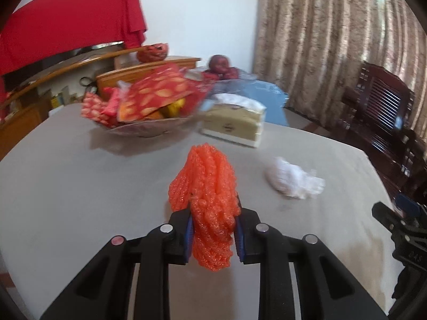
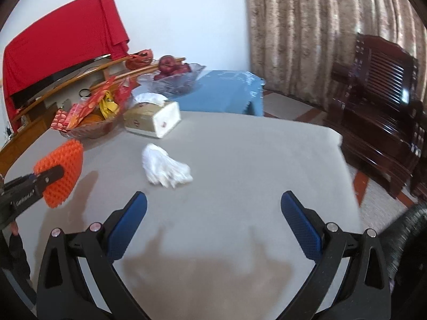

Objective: Collect trash
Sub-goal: 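Grasp the orange foam net with the left tool while the right grasps the white tissue, then carry the orange net and white tissue over the black bin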

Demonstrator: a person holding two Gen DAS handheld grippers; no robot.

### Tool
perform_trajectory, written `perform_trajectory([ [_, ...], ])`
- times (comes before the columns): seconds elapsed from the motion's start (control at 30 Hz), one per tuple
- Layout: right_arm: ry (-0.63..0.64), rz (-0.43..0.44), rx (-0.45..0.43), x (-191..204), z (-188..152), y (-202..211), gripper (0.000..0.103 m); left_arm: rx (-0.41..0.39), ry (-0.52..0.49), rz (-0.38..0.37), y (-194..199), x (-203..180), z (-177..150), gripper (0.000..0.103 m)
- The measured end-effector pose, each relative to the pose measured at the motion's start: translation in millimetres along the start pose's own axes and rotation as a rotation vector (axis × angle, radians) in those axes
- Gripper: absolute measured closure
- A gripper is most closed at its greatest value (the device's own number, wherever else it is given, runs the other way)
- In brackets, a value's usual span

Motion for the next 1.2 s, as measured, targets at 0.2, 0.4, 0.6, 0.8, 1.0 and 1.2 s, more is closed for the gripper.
perform_trajectory([
  [0.2, 0.020, 0.021, 0.059, 37, 11, -65, 0.005, 0.024, -0.018, 0.060, -35, 28, 3, 0.078],
  [0.4, 0.058, 0.006, 0.150, 58, 1, -113, 0.005, 0.047, 0.011, 0.076, -48, 44, -1, 0.078],
  [0.6, 0.059, 0.064, 0.270, 70, -10, -140, 0.054, 0.048, 0.024, 0.073, -45, 51, -3, 0.078],
  [0.8, 0.083, 0.171, 0.229, 83, 0, -102, 0.074, 0.040, 0.044, 0.056, -29, 45, 1, 0.078],
  [1.0, 0.042, 0.179, 0.134, 65, 11, -20, 0.073, 0.007, -0.003, 0.006, 10, 12, 8, 0.078],
  [1.2, -0.008, 0.141, 0.079, 32, 12, 56, 0.072, -0.017, -0.034, -0.092, 52, -34, 12, 0.078],
])
Point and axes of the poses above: each gripper's, at about its wrist camera, not at the fingertips, and y roughly against the way its jaws point, x to its left, z to its top, the point moved 9 cm from there along -y, roughly the way its jaws point, and after that the axes turned 8 degrees about -x, right-handed, at the moved point
